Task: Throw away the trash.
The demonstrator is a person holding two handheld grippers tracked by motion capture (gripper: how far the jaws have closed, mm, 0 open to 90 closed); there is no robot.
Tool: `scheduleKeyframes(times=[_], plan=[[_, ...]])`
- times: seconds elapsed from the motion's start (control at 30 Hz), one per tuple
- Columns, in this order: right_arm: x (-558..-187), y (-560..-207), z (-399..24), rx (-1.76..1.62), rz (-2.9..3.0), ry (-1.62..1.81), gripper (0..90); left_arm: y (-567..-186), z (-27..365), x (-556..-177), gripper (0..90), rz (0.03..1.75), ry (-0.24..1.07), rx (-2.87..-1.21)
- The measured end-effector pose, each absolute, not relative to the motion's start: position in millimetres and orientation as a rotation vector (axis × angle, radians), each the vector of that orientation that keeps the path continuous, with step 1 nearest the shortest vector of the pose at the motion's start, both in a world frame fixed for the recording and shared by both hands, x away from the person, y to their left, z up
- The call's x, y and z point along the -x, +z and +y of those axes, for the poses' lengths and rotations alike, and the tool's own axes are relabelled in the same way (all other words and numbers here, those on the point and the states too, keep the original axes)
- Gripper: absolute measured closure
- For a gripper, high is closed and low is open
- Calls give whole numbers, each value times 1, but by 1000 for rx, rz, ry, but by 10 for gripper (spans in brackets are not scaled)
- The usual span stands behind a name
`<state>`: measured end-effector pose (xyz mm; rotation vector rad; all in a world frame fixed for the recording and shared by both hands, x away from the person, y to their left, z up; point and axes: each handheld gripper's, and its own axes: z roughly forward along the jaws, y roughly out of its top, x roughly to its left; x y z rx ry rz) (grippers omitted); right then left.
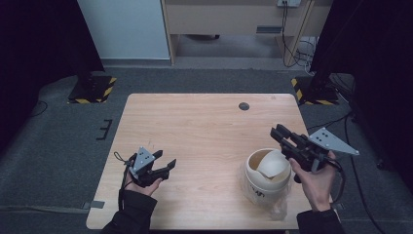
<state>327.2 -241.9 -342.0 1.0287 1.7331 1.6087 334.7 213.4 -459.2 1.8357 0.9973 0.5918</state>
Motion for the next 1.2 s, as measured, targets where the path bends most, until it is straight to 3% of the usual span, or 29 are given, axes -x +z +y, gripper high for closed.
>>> scheduleKeyframes(times=[0.1, 0.13, 0.17, 0.27, 0.43, 0.77, 1.2], plan=[[-329, -346, -257, -1074, 1674, 1615, 582, -465, 218, -339, 305, 1030, 597, -1863], [-329, -346, -257, -1074, 1674, 1615, 582, -465, 218, -339, 294, 1030, 597, -1863], [-332, -351, -268, -1107, 1637, 1602, 490, -467, 220, -340, 283, 1043, 597, -1877], [-338, -361, -286, -1164, 1596, 1577, 386, -477, 228, -346, 259, 1105, 585, -1907], [-349, -391, -314, -1293, 1575, 1516, 282, -488, 236, -354, 239, 1179, 530, -1934], [-365, -461, -347, -1444, 1669, 1288, 205, -506, 246, -367, 199, 1266, 484, -2024], [-376, -515, -363, -1522, 1866, 1068, 156, -520, 249, -372, 164, 1319, 458, -2117]])
